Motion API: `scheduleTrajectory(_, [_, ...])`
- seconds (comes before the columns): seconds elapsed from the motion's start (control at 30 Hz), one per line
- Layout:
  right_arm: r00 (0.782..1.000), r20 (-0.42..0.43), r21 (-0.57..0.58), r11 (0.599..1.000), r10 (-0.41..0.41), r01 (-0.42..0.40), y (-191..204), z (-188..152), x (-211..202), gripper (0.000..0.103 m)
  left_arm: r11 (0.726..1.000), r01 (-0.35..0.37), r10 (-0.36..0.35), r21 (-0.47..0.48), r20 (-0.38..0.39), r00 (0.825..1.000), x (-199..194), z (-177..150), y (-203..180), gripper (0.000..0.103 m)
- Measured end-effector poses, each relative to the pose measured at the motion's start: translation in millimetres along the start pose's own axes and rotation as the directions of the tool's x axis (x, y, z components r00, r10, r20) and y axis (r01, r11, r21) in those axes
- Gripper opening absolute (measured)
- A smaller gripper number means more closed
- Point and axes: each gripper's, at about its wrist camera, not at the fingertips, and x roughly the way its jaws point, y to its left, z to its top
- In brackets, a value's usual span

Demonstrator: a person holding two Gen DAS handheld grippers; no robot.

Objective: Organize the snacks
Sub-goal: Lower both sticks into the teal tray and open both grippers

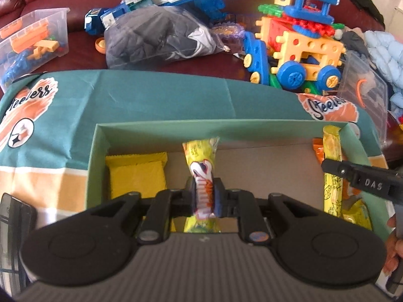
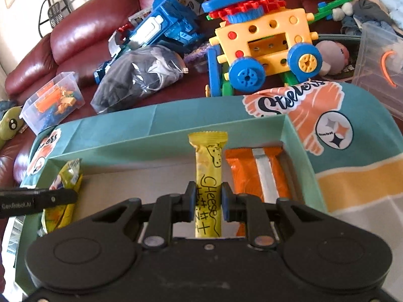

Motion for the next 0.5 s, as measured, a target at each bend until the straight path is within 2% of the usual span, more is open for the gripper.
scheduleTrajectory(0.03, [1.000,-0.006,-0.002,1.000,0.007,-0.007,-1,2,3,0.021,1.000,-0.014,0.014,0.001,0.006,1.000,1,0,-1,0.046])
scheduleTrajectory(0.07, [1.000,-0.016,-0.001,1.000,0.019,-0.019,-2,4,6,0.026,1.000,-0.027,0.027,0.000,0.015,1.000,0,-2,-1,0.062])
scheduleTrajectory(0.1, [0.999,-0.019,0.007,1.000,0.026,-0.026,-2,5,6,0.040,0.999,-0.039,0.039,-0.001,0.029,0.999,-3,-3,-2,0.083])
scheduleTrajectory(0.13, [0.999,-0.015,0.016,0.999,0.037,-0.037,-3,6,4,0.049,0.999,-0.050,0.050,0.001,0.047,0.998,-7,-4,-3,0.092])
scheduleTrajectory(0.17, [0.999,-0.004,0.023,0.999,0.046,-0.046,-3,5,1,0.067,0.998,-0.059,0.058,0.006,0.062,0.996,-11,-5,-4,0.094])
scheduleTrajectory(0.2, [0.999,0.011,0.028,0.998,0.048,-0.048,-3,4,-4,0.080,0.998,-0.060,0.059,0.009,0.066,0.996,-13,-6,-5,0.096])
scheduleTrajectory(0.3, [0.998,0.032,0.046,0.997,0.060,-0.062,-5,1,-20,0.088,0.999,-0.043,0.043,-0.001,0.063,0.997,-25,-7,-6,0.103])
scheduleTrajectory(0.37, [0.997,0.033,0.071,0.995,0.068,-0.070,-8,-1,-31,0.096,1.000,-0.029,0.030,-0.009,0.064,0.998,-35,-10,-5,0.103])
scheduleTrajectory(0.5, [0.997,0.049,0.096,0.993,0.066,-0.071,-12,-10,-56,0.103,1.000,-0.016,0.017,-0.011,0.068,0.998,-58,-24,-4,0.103])
